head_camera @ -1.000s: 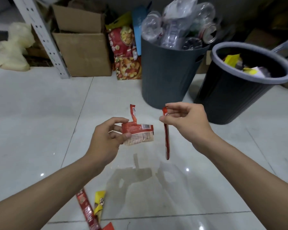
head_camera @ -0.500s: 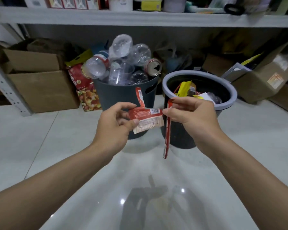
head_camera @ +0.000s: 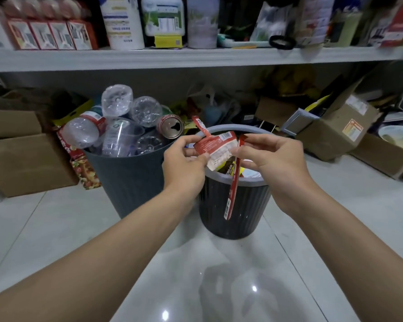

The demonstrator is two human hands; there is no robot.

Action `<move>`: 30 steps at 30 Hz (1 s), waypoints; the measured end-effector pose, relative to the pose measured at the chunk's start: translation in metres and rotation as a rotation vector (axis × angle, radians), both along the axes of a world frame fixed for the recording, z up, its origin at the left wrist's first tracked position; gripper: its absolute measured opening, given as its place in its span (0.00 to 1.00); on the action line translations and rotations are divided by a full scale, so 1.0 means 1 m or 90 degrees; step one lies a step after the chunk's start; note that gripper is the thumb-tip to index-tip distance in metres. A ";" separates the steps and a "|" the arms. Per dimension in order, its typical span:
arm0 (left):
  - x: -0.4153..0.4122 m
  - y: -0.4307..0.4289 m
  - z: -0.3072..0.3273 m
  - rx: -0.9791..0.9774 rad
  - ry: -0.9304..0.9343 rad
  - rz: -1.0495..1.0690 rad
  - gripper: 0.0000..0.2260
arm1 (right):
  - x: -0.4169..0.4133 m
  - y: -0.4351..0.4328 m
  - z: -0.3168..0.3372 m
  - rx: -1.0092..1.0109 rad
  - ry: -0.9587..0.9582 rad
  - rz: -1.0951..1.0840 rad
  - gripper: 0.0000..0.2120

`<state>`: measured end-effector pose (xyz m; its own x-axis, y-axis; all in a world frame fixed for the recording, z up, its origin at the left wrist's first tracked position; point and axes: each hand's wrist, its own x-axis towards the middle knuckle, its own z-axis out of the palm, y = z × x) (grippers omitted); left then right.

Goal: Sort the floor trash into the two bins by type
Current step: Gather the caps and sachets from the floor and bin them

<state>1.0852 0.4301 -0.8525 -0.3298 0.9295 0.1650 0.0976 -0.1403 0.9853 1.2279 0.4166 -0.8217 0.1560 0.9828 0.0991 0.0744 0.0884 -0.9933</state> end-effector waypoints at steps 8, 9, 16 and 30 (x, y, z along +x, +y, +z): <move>0.020 0.043 -0.002 -0.045 -0.021 0.054 0.16 | 0.016 0.022 -0.001 -0.012 0.054 0.001 0.15; 0.022 0.049 -0.004 -0.049 -0.020 0.064 0.16 | 0.018 0.025 -0.001 -0.013 0.058 -0.001 0.15; 0.020 0.061 -0.017 -0.088 0.107 0.014 0.18 | 0.022 0.046 0.000 0.002 0.066 -0.003 0.10; -0.005 0.052 -0.016 0.059 0.451 -0.035 0.18 | 0.027 0.096 0.016 0.027 0.046 -0.067 0.14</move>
<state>1.0801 0.4823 -0.8690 -0.0670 0.9138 0.4006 0.7004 -0.2429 0.6711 1.2549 0.5124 -0.8059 0.2656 0.9559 0.1253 0.0134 0.1263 -0.9919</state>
